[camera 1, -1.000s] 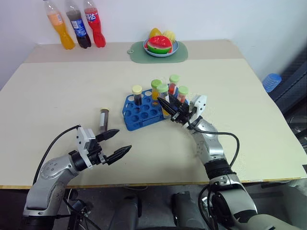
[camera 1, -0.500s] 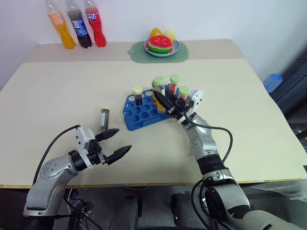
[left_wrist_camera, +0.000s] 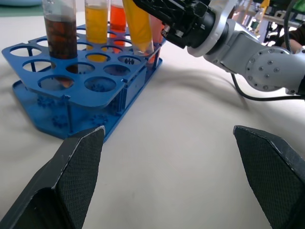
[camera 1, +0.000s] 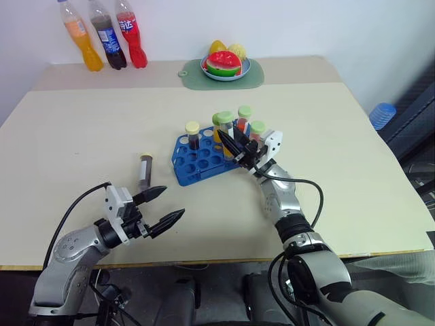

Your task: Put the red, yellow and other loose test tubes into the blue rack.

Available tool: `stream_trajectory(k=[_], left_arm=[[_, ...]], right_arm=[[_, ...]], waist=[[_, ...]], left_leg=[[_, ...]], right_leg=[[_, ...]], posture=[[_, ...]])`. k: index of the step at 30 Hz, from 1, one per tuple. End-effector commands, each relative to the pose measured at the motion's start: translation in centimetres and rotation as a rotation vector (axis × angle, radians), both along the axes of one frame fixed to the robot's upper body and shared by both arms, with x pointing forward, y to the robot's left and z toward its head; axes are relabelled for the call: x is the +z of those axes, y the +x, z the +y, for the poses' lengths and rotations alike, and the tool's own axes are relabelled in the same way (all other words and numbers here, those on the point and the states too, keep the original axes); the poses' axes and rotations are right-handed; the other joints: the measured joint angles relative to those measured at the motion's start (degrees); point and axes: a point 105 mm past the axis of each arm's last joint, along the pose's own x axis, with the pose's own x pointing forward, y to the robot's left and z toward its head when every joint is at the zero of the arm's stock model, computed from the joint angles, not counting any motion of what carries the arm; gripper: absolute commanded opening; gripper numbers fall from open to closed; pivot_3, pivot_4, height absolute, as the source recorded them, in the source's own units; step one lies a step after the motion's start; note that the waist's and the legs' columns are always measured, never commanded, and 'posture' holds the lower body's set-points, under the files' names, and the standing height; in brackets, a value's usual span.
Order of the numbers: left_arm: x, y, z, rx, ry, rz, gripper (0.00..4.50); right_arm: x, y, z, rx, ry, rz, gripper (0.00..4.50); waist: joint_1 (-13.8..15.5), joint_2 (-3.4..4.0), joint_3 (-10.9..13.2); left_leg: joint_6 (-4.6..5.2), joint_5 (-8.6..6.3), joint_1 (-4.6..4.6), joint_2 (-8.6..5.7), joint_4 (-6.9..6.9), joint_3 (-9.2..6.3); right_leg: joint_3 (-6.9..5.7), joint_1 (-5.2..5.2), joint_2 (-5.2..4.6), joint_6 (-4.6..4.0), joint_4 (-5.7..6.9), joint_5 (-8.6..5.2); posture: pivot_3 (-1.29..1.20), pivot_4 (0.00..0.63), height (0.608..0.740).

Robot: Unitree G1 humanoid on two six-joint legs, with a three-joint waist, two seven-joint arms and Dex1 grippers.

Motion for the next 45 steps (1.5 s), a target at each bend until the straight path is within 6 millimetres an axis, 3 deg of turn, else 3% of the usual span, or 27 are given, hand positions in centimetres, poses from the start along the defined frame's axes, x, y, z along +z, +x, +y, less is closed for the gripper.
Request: stream_trajectory(k=[1, 10, 17, 21, 25, 29, 32, 39, 45], left_arm=[[1.2, 0.0, 0.0, 0.009, 0.005, -0.050, 4.50], [1.5, 0.4, -0.5, 0.039, -0.046, -0.061, 4.50], [3.0, 1.6, 0.1, 0.124, -0.150, -0.066, 4.50], [4.1, 3.9, 2.1, 0.374, -0.150, -0.086, 4.50], [5.0, 5.0, 3.4, 0.562, -0.129, -0.029, 4.50], [4.9, 6.6, 4.5, 0.756, -0.048, 0.231, 4.50], [5.1, 8.2, 4.5, 0.807, -0.027, 0.443, 4.50], [5.4, 11.5, 5.0, 0.867, 0.010, 0.710, 4.50], [4.1, 12.9, 4.3, 0.847, 0.111, 0.898, 4.50]], right_arm=[[-1.8, 0.6, -0.3, -0.047, -0.024, 0.073, 0.83], [-1.9, 0.9, -0.9, -0.020, -0.007, 0.087, 0.83], [-0.4, -0.8, -1.2, 0.028, -0.107, -0.070, 4.21], [0.1, -2.8, -2.4, 0.082, -0.212, -0.128, 4.21], [-0.7, -5.9, -3.9, 0.198, -0.340, -0.091, 4.21], [-1.5, -9.2, -7.5, 0.278, -0.492, 0.001, 4.21], [-1.4, -10.8, -9.5, 0.312, -0.562, 0.057, 4.21], [0.0, -11.8, -10.3, 0.333, -0.616, 0.071, 4.21], [0.0, -12.0, -10.1, 0.328, -0.630, 0.063, 4.21]], waist=[[-0.05, 0.00, -0.02], [-0.08, 0.02, -0.05], [-0.20, 0.09, -0.01], [0.18, 0.12, 0.02], [0.44, 0.07, 0.00], [1.26, 0.08, 0.05], [1.51, -0.02, 0.10], [1.09, -0.22, 0.18], [1.86, -0.31, 0.23]], left_leg=[[0.00, 0.00, 0.01, 0.00, 0.00, 0.00], [-0.06, 0.03, 0.11, 0.00, 0.00, -0.01], [-0.06, 0.03, 0.00, -0.01, -0.02, -0.01], [-0.07, 0.04, -0.05, -0.01, -0.04, -0.01], [-0.07, 0.04, -0.05, -0.04, -0.02, -0.03], [-0.05, 0.03, -0.07, -0.06, 0.04, -0.05], [-0.05, 0.03, -0.06, -0.06, 0.16, -0.07], [-0.06, 0.04, -0.02, -0.06, 0.14, -0.05], [-0.17, 0.10, -0.08, -0.12, 0.15, -0.09]], right_leg=[[0.00, 0.00, 0.00, 0.00, 0.00, 0.00], [0.00, 0.12, 0.00, -0.02, 0.02, 0.01], [0.01, -0.03, 0.00, -0.01, 0.01, 0.01], [0.01, -0.09, -0.01, -0.01, 0.02, 0.01], [0.01, -0.04, -0.02, 0.00, 0.00, 0.01], [0.00, -0.02, -0.01, 0.01, 0.02, 0.01], [-0.05, 0.07, 0.02, 0.03, 0.03, 0.01], [-0.16, 0.15, 0.10, 0.05, 0.00, -0.01], [-0.14, 0.07, -0.02, 0.06, 0.00, 0.00]], posture=[[0.00, 0.150, 0.740], [0.00, 0.150, 0.740], [0.00, 0.150, 0.740], [0.00, 0.150, 0.740], [0.00, 0.150, 0.740], [0.00, 0.150, 0.740], [0.00, 0.150, 0.740], [0.00, 0.150, 0.740], [0.00, 0.150, 0.740]])
